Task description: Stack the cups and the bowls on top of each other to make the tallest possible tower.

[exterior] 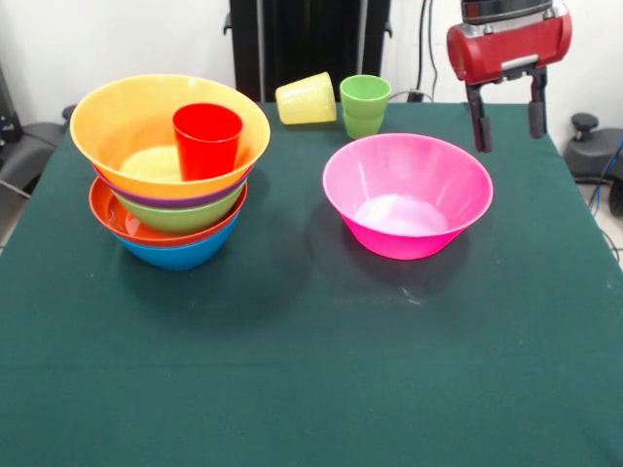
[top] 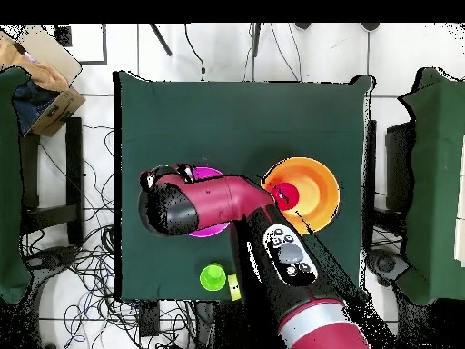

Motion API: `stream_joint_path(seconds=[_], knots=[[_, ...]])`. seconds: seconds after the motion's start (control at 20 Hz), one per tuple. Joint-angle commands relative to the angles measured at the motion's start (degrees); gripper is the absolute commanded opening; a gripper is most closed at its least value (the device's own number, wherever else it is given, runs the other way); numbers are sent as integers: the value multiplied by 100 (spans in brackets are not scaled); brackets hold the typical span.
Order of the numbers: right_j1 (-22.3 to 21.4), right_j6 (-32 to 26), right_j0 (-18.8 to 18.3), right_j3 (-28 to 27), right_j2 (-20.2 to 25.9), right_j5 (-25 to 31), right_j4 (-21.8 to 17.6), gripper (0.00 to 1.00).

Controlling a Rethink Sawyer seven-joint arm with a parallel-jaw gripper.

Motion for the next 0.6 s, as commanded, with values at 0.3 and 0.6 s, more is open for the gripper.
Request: stream_joint_path(seconds=[0.3,0.6], knots=[[461,421,774,62,-612,-55,-711,100],[494,19,377,96,-566,-164,-1028,100]])
